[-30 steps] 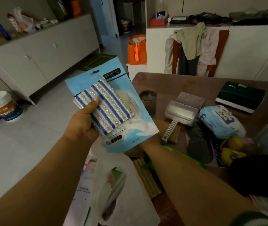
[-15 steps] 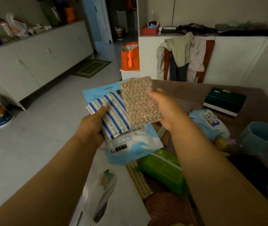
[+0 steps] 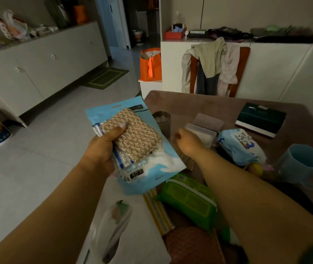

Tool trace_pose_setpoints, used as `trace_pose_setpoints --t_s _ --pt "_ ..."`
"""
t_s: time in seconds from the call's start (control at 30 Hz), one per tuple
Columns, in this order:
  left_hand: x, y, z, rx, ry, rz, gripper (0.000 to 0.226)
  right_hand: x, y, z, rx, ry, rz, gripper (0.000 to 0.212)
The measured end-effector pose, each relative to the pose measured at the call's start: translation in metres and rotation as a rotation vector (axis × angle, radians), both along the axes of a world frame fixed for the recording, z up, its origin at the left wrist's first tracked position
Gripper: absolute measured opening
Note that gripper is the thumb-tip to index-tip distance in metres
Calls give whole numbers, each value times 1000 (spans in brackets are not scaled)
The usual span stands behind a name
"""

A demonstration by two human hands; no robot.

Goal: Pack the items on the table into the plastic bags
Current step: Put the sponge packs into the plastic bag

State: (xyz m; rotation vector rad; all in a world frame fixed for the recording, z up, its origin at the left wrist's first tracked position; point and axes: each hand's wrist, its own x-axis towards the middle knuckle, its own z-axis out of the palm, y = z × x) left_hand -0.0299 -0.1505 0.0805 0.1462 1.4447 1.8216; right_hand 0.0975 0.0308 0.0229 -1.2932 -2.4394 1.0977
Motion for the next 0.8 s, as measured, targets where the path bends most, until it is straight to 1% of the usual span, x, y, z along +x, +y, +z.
trace_pose_setpoints --t_s 0.07,0.13,0.17,0.23,0.27,0.33,0.4,0.43,0.47,0.5,0.53,0.57,0.6,0.63,0.67,0.7,0.73,0.77,0.8 --pt "-5 -4 -5 -7 -8 -4 51 -12 6 -28 -25 -207 99 22" --pt "-9 -9 -9 -18 -17 11 58 -23 9 -42 21 -416 175 37" --pt "-11 -11 -10 -22 -19 20 60 -27 9 -46 62 -450 195 45" --pt "-14 -14 -13 -26 -24 28 64 -26 6 -48 75 -427 155 56" --pt "-15 -15 -14 -28 -27 32 64 -23 5 -48 71 -429 110 56" --pt "-16 -18 -17 -29 -29 38 59 -21 9 -50 79 -430 51 48" --pt "-16 -19 -19 -25 -40 43 55 -20 12 -47 135 -391 19 40" --pt "-16 -19 -19 -25 -48 45 53 -17 14 -42 147 -345 -16 38" --pt "-16 -18 -20 -26 -53 45 52 -14 15 -34 135 -251 -59 38" --pt "-15 -18 -20 -27 -53 44 52 -10 17 -22 86 -119 -122 39" --pt "-15 -17 -20 -26 -54 50 52 -4 19 -7 -31 74 -207 39" --pt "-15 -15 -19 -24 -59 59 52 1 21 12 -181 313 -298 36" --pt "-14 -13 -19 -28 -61 68 51 8 21 33 -376 538 -348 33" --pt "-11 -10 -19 -34 -58 71 51 13 20 51 -599 747 -329 32" --pt "-7 -7 -17 -39 -56 65 51 18 13 68 -797 886 -247 33" --pt "-1 -3 -16 -44 -54 46 53 18 3 80 -919 923 -146 37" --pt "5 0 -16 -46 -50 21 58 15 -9 84 -948 853 -56 44" --pt "11 3 -15 -39 -54 -16 62 11 -19 81 -891 718 9 56" --pt "16 5 -13 -27 -58 -65 64 5 -29 75 -784 582 47 65"
